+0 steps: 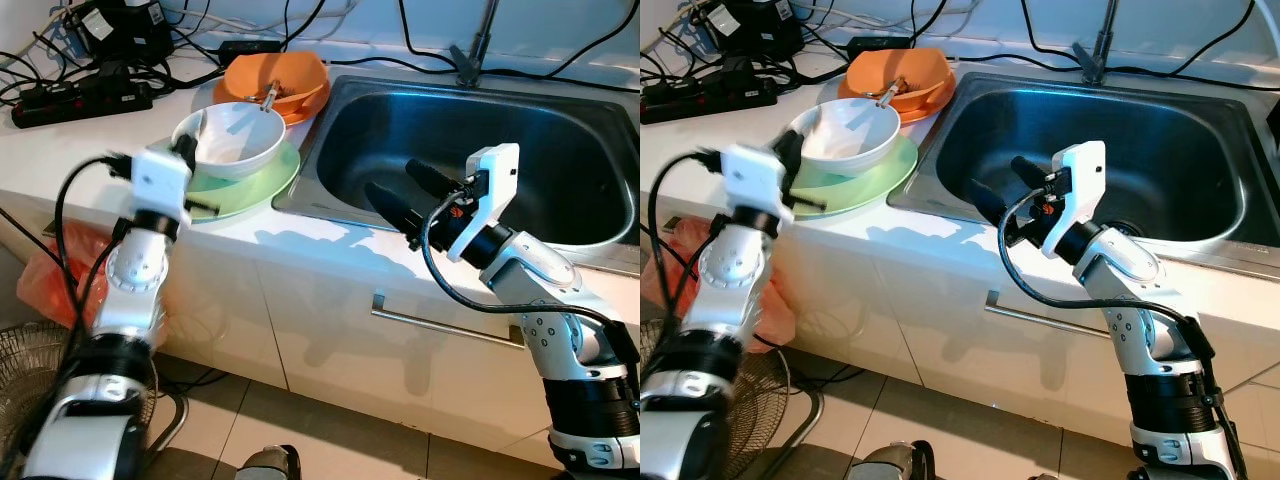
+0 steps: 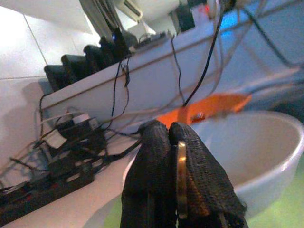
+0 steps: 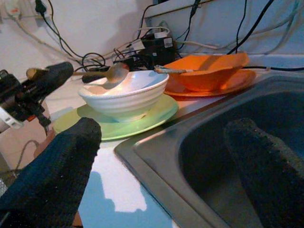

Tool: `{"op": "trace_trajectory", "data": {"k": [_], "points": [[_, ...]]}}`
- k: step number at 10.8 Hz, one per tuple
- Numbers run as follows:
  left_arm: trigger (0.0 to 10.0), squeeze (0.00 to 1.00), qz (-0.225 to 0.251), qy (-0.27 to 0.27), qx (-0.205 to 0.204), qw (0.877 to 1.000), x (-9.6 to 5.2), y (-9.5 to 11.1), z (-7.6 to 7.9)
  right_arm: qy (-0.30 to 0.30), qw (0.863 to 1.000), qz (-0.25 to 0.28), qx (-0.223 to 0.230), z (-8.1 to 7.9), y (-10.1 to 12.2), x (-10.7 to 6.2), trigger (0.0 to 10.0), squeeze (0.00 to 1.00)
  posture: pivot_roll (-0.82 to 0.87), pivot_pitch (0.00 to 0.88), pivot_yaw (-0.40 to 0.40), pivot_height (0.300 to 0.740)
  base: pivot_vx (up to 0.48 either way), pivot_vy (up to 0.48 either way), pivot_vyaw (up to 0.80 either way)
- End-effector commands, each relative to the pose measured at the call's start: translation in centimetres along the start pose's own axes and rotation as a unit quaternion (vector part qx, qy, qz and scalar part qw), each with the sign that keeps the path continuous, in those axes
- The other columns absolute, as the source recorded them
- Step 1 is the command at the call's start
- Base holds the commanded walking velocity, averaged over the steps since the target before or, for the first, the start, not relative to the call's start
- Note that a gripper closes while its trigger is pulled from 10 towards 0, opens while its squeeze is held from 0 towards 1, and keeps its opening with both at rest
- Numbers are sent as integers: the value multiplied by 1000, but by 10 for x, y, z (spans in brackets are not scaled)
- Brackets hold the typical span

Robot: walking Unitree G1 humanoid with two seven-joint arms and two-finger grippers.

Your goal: Kitchen organization

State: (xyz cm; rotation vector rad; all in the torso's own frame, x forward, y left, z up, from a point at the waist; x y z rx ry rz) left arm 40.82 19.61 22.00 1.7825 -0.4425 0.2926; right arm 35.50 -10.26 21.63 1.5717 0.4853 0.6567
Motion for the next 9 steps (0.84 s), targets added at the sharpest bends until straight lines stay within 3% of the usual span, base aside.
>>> {"op": "trace_trajectory", "data": {"k": [1,2,3,4,5,7,9], "points": [[0,0,24,7,-32,999,10,16,-1,-2,1000,7,-9,1,7,1,10000,0,38,66,60,740,0,0,0],[0,0,35,0,-45,998,14,24,3,-2,1000,8,-9,1,7,2,10000,0,37,65,61,740,0,0,0],[0,0,55,-16,-86,995,21,38,13,-3,1000,8,-9,0,8,1,10000,0,37,65,61,740,0,0,0],[0,0,65,-23,-153,986,28,49,19,-6,1000,8,-6,0,8,1,10000,0,36,66,60,740,0,0,0],[0,0,78,-36,-229,970,35,61,28,-10,1000,10,0,0,8,1,10000,0,36,65,60,740,0,0,0],[0,0,103,-100,-319,937,36,89,63,-24,1000,14,11,3,7,4,10000,0,35,65,62,740,0,0,0],[0,0,55,-140,-478,865,33,87,98,-78,991,43,102,18,7,10,10000,0,33,62,66,740,0,0,0]]}}
Point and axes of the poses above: a point about 5 cm out from each wrist's last joint towards the gripper, its own x axis pointing out of the wrist towards the gripper, its own y axis along the axis of the wrist's last joint, z = x × y, the point moved 6 cm from there along x, pointing out of the wrist towards the gripper, and after that the axes turned 4 degrees about -x, right-handed, at the moved point
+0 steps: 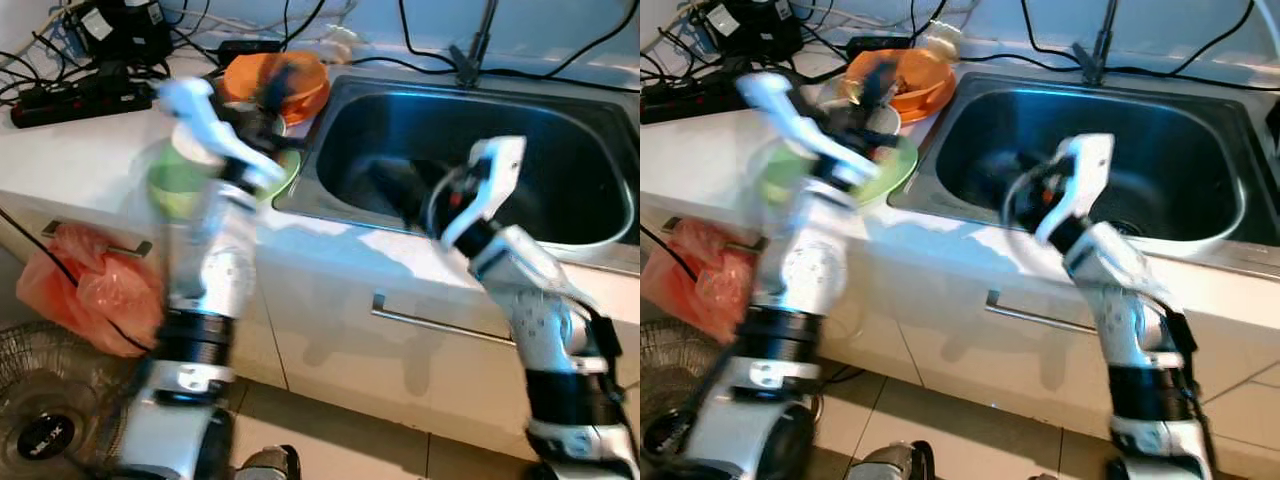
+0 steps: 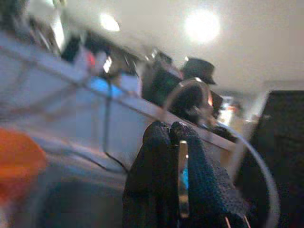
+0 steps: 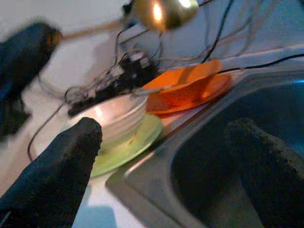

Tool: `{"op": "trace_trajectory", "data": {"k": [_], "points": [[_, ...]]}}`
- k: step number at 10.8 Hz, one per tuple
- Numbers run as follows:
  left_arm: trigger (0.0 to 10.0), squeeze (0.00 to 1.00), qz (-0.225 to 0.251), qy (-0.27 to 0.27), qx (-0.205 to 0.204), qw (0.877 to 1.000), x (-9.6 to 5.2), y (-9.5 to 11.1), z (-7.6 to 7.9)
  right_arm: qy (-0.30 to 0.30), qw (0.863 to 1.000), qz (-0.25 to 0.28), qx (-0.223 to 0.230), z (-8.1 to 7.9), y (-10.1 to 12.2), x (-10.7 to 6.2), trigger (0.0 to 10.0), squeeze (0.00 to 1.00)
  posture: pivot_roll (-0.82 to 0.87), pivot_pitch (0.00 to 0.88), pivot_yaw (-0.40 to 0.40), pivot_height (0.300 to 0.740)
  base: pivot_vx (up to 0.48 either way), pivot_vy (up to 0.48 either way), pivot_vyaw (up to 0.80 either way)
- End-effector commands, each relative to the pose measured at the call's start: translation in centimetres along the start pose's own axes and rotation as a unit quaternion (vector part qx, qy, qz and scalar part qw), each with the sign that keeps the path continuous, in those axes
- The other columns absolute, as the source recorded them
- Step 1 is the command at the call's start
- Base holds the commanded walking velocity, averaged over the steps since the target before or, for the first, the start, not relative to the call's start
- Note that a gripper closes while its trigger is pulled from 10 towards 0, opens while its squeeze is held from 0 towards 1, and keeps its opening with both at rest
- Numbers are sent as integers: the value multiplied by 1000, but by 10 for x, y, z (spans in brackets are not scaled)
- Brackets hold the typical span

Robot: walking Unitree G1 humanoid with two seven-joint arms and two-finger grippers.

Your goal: Kitchen organization

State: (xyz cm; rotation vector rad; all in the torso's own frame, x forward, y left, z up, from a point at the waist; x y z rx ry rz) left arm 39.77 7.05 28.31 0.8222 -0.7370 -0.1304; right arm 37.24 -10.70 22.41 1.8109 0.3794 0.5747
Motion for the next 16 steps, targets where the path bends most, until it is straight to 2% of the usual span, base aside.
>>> {"op": "trace_trajectory", "data": {"k": [1,2,3,4,5,6,7,9,10,12,14,16], "points": [[0,0,-4,1,-53,999,-3,-1,0,-24,998,12,48,7,1,2,10000,0,32,62,68,740,0,0,0],[0,0,-20,-12,-106,994,-3,-10,13,-79,991,45,95,20,5,5,10000,0,33,61,69,740,0,0,0],[0,0,-43,-22,-171,984,-6,-25,25,-114,981,73,142,28,7,9,10000,0,32,62,72,740,0,0,0],[0,0,-47,-14,-264,963,-8,-31,30,-114,977,75,162,25,6,13,10000,0,30,62,75,740,0,0,0],[0,0,-50,-10,-312,949,-10,-34,28,-115,975,76,172,25,5,14,10000,0,32,61,75,740,0,0,0],[0,0,-72,-9,-360,930,-16,-43,25,-118,974,76,178,24,4,17,10000,0,33,58,76,740,0,0,0],[0,0,-86,1,-360,929,-19,-49,22,-121,973,81,179,25,7,18,10000,0,30,56,78,740,0,0,0],[0,0,-120,13,-381,917,-29,-62,22,-125,972,90,175,29,12,18,10000,0,30,56,78,740,0,0,0],[0,0,-124,22,-385,914,-32,-66,20,-123,972,94,176,28,15,20,10000,0,32,57,76,740,0,0,0],[0,0,-113,37,-391,912,-32,-64,13,-110,974,96,174,22,19,24,10000,0,33,56,76,740,0,0,0],[0,0,-93,58,-382,917,-29,-56,-5,-90,976,94,175,15,20,26,10000,0,32,56,77,740,0,0,0],[0,0,-81,60,-374,922,-26,-47,-13,-73,979,81,173,11,15,21,10000,0,30,56,79,740,0,0,0]]}}
Point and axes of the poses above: a point about 5 cm out from each wrist's last joint towards the gripper, its own x axis pointing out of the wrist towards the gripper, its own y axis along the axis of the wrist's last joint, z = x × y, the point moved 6 cm from there along x, pointing out of the wrist towards the gripper, and after that the axes turned 4 degrees about -x, right-handed, at the moved point
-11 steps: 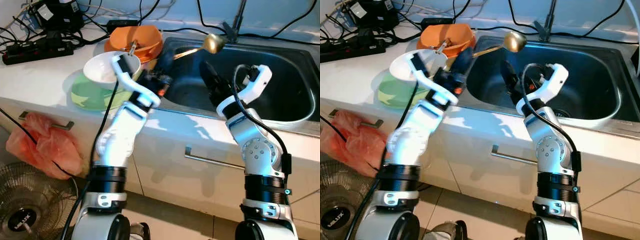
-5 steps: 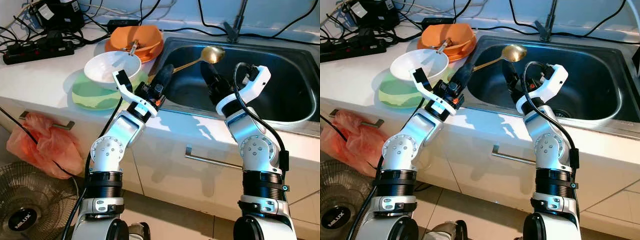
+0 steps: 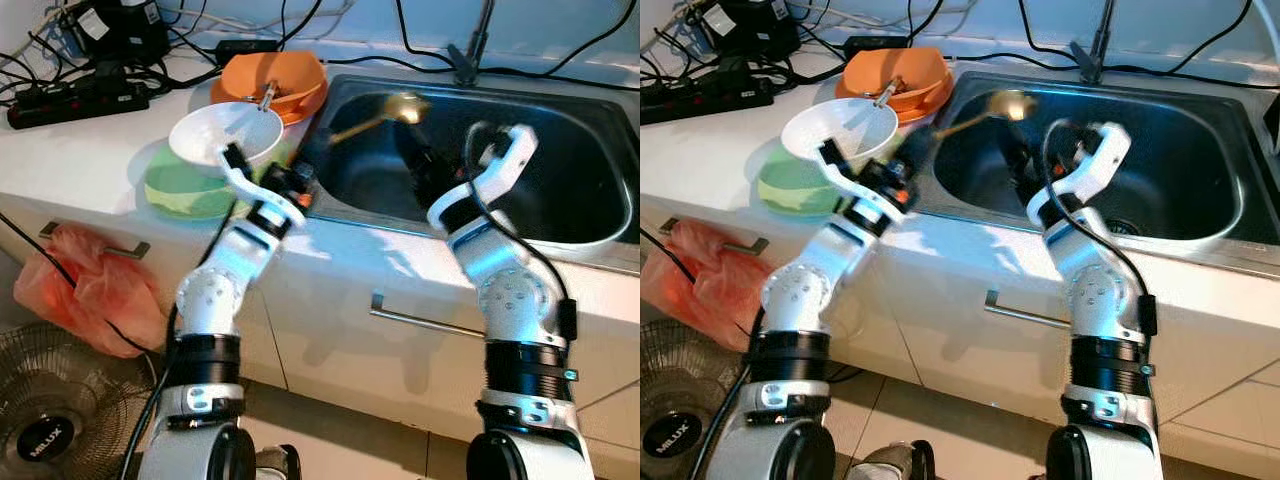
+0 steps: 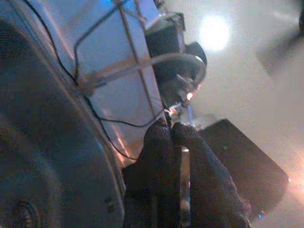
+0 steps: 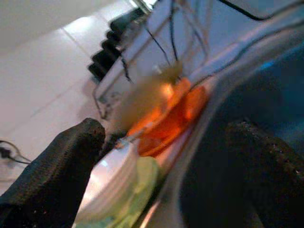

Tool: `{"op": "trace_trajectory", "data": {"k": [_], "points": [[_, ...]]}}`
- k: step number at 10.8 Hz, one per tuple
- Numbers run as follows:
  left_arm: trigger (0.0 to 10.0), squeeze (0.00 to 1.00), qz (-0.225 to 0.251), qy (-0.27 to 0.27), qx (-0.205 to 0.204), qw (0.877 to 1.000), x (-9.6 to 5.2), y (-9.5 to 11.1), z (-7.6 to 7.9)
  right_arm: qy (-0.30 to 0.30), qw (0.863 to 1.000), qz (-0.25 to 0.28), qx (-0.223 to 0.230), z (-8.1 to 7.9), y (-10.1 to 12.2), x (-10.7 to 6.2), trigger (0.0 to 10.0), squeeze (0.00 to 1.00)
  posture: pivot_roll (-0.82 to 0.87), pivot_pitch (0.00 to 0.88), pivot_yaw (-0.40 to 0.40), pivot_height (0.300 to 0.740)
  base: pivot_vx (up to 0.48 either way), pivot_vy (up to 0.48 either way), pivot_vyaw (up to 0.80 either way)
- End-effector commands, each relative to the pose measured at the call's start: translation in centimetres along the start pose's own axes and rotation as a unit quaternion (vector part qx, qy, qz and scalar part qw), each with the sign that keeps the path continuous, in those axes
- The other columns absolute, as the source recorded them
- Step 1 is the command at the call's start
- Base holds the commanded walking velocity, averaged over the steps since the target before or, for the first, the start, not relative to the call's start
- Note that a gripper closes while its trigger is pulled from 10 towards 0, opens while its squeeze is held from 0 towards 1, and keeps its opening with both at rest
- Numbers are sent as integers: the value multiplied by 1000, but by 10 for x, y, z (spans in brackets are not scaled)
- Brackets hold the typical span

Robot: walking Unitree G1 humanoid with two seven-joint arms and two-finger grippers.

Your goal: Kitchen organization

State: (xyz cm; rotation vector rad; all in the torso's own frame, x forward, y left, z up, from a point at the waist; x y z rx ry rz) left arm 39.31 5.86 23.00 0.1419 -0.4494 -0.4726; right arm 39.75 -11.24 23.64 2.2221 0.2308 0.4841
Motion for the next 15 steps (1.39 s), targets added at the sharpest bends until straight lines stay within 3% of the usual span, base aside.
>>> {"op": "trace_trajectory", "data": {"k": [1,8,12,13,14,15], "points": [[0,0,-3,4,3,1000,2,0,0,15,1000,-6,1,-6,-2,-2,10000,0,29,58,80,740,0,0,0],[0,0,-44,-11,-34,998,7,-22,2,46,998,-29,26,-22,-17,5,10000,0,27,63,79,740,0,0,0],[0,0,-96,-60,-52,992,-3,-43,23,63,997,-25,32,-29,-14,19,10000,0,34,69,71,740,0,0,0],[0,0,-98,-60,-52,992,-4,-46,23,69,997,-16,35,-32,-11,22,4627,0,35,69,71,740,0,0,0],[0,0,-99,-59,-52,992,-5,-46,24,73,997,-10,35,-34,-7,23,0,0,36,71,70,740,0,0,0],[0,0,-99,-57,-49,992,-8,-44,25,74,997,-5,29,-32,-3,23,0,0,35,73,71,740,0,0,0]]}}
Point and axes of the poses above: a point about 5 cm out from each wrist's last joint towards the gripper, its own x axis pointing out of the wrist towards the gripper, its own y axis along the axis of the wrist's last joint, z = x × y, the point moved 6 cm from there along x, pointing out of the wrist towards the gripper, and after that the axes turned 4 degrees about -x, right-handed, at the moved point
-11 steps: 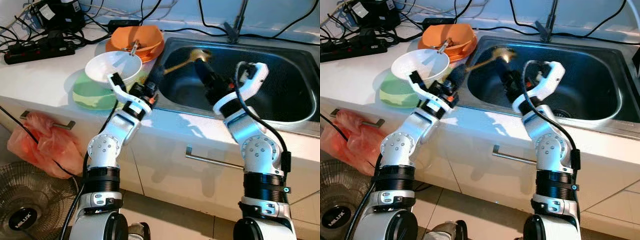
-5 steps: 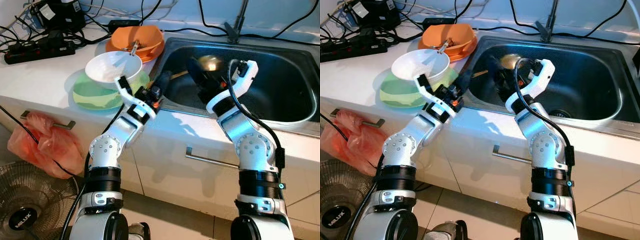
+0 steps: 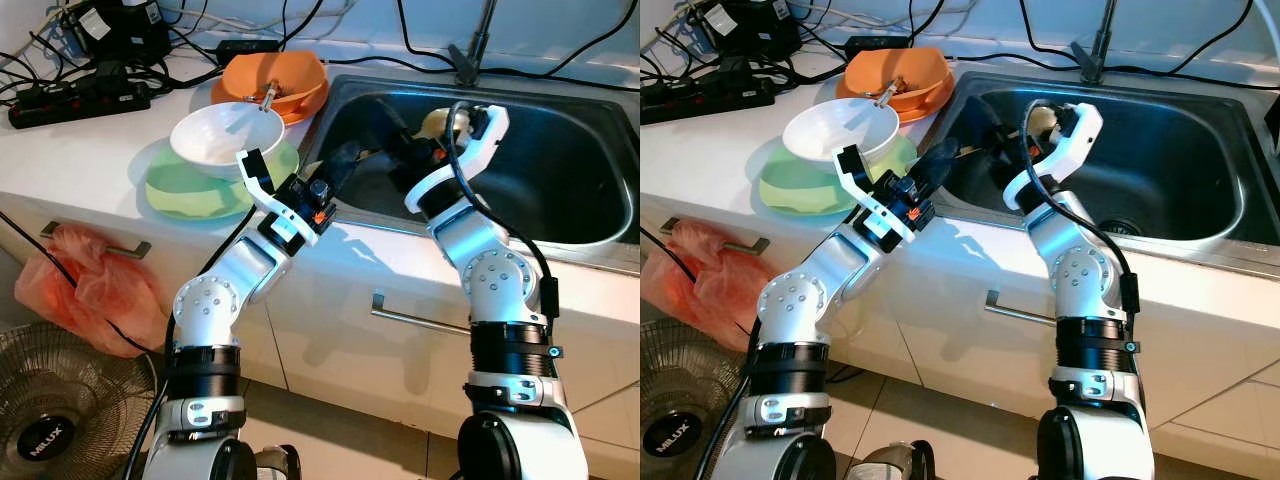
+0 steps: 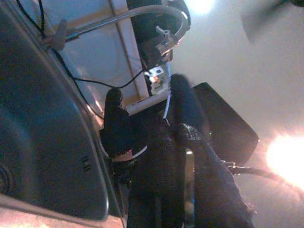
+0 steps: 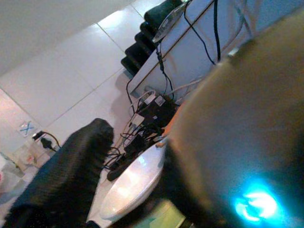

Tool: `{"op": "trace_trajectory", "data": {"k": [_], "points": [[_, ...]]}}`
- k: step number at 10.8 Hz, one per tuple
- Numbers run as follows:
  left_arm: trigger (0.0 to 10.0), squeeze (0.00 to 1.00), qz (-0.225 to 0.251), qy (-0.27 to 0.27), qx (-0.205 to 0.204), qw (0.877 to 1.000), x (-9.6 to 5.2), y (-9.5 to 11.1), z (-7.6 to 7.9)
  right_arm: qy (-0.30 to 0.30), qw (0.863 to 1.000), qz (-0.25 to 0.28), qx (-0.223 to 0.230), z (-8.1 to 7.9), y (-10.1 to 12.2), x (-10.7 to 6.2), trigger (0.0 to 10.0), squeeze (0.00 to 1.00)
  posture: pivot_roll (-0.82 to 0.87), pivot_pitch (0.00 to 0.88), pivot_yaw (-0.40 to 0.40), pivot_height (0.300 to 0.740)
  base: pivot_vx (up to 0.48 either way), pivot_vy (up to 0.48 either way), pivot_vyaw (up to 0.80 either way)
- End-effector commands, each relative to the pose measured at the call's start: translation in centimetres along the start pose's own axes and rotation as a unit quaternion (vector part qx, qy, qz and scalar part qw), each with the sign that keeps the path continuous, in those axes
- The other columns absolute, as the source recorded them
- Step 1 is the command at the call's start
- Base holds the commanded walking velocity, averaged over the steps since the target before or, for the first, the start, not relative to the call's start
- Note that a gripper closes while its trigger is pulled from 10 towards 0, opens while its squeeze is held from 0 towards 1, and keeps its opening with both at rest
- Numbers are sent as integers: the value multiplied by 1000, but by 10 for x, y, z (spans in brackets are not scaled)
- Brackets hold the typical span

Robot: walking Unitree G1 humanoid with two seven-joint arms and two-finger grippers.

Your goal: Kitchen organization

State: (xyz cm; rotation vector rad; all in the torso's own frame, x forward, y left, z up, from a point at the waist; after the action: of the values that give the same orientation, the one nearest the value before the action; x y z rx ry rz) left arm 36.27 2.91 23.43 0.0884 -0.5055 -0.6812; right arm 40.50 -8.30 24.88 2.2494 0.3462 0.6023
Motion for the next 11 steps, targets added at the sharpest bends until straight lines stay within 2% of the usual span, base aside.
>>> {"op": "trace_trajectory", "data": {"k": [1,4,5,8,11], "points": [[0,0,2,-6,-3,1000,-2,-1,4,9,1000,13,-11,-4,10,3,10000,0,34,74,71,740,0,0,0],[0,0,21,-2,9,1000,-4,11,4,1,1000,17,-12,2,13,2,10000,0,33,73,68,740,0,0,0],[0,0,25,-1,12,1000,-5,15,4,3,1000,20,-8,1,14,2,0,0,33,73,68,740,0,0,0],[0,0,36,-1,14,999,-6,23,4,5,1000,19,-6,1,13,2,0,0,32,74,68,740,0,0,0],[0,0,33,0,10,999,-7,22,3,4,1000,18,-5,2,12,1,0,0,31,74,71,740,0,0,0]]}}
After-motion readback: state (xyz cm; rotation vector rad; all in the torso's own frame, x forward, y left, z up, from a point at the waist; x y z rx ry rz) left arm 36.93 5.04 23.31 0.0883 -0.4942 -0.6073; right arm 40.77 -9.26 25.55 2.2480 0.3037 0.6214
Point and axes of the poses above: a point about 5 cm out from each wrist's last joint towards the gripper, its own x axis pointing out of the wrist towards the gripper, its own y axis along the axis of the wrist's last joint, z = x × y, the point moved 6 cm from there along x, pointing out of the wrist towards the gripper, and after that the axes turned 4 degrees about -x, right-handed, at the moved point
